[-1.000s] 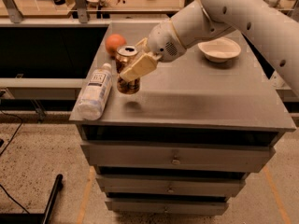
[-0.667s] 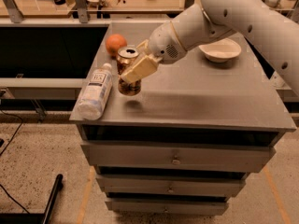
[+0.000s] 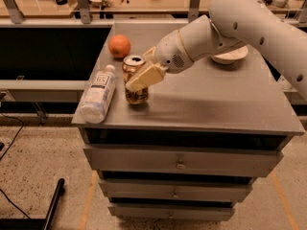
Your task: Move orange can near blue plastic bottle
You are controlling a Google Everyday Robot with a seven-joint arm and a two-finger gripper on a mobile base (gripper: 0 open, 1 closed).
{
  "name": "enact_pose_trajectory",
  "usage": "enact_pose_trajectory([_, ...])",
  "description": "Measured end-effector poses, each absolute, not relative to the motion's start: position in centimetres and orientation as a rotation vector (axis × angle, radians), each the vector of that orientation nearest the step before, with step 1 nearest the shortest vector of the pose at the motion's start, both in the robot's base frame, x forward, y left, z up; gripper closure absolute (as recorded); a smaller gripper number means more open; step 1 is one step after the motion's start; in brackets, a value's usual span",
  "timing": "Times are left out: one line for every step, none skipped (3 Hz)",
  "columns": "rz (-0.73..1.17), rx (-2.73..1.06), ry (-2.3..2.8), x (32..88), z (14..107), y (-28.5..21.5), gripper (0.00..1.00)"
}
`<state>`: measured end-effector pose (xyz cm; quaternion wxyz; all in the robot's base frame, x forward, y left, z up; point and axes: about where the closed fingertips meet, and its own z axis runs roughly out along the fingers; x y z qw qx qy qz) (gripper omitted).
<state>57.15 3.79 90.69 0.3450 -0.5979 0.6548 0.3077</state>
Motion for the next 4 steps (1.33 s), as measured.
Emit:
enact_pose_trajectory([0.801,-1.555,1.699,57.1,90.6,3.9,0.0])
enact_pose_trajectory([0.801,-1.555,1.699,57.1,90.6,4.0,0.0])
enact_pose_trajectory([0.803,-1.536,1.655,58.0,92.4,2.2,0.0])
enact_pose_trajectory([0.737,-1.456,1.602,58.8,95.9,-1.1,0.0])
